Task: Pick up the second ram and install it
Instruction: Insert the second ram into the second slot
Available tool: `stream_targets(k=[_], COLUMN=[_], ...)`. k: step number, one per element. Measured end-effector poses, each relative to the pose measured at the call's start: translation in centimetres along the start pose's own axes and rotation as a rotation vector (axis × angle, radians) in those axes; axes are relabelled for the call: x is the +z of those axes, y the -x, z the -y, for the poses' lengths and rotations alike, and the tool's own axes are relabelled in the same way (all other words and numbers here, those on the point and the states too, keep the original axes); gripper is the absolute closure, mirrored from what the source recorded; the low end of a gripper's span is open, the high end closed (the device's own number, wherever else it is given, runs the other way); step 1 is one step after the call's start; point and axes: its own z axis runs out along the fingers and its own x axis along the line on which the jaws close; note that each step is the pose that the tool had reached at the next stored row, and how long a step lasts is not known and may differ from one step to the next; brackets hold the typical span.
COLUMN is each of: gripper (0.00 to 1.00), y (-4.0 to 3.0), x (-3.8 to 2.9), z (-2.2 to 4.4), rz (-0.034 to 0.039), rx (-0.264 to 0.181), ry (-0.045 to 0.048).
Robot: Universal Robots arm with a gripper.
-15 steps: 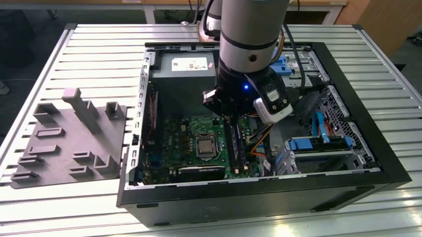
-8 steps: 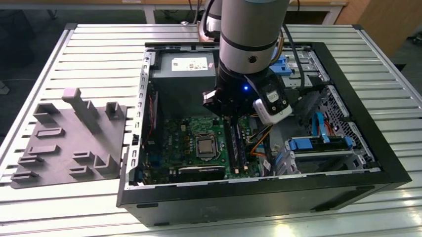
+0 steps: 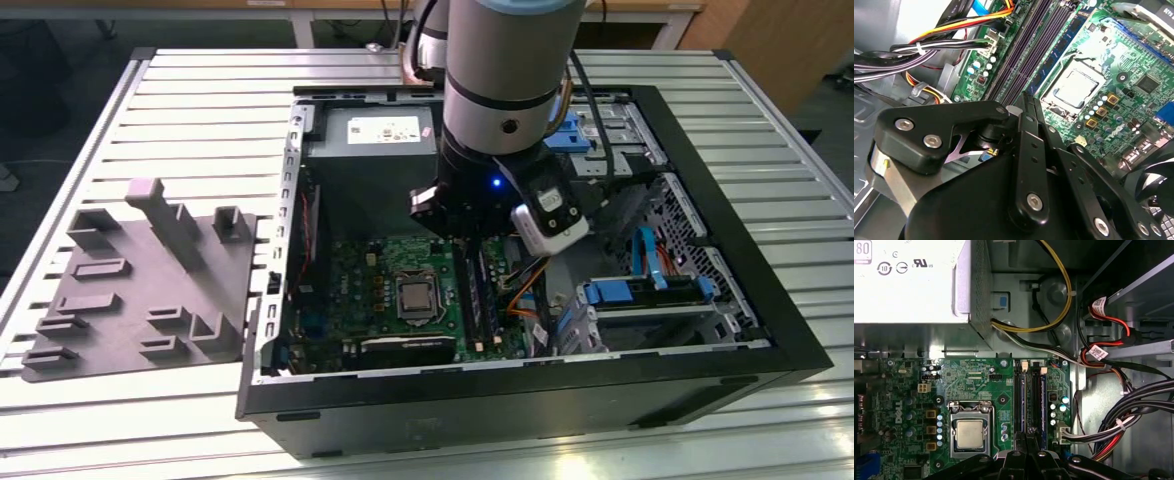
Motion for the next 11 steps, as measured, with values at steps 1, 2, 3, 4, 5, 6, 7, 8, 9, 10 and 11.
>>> stream_targets(k=[1,2,3,4,5,6,7,8,9,10,11], gripper=[0.88,0.88,0.88,0.88,0.88,0.88,0.88,0.88,0.88,0.88,0.88], y=[0.00,0.00,0.00,0.00,0.00,0.00,0.00,-0.01,-0.01,-0.01,-0.01], x=[0.01,0.02,0.03,0.04,0.05,0.09,0.15,0.16,0.17,0.19,0.22], z=[0.00,0.00,0.00,0.00,0.00,0.01,0.01,0.01,0.01,0.01,0.01], rz=[0.0000,0.0000,0.0000,0.0000,0.0001,0.0001,0.0000,0.0000,0.0000,0.0000,0.0001], rx=[0.000,0.000,0.000,0.000,0.000,0.000,0.000,0.000,0.000,0.000,0.000], ry=[0.0000,0.0000,0.0000,0.0000,0.0000,0.0000,0.0000,0.0000,-0.0001,0.0000,0.0002])
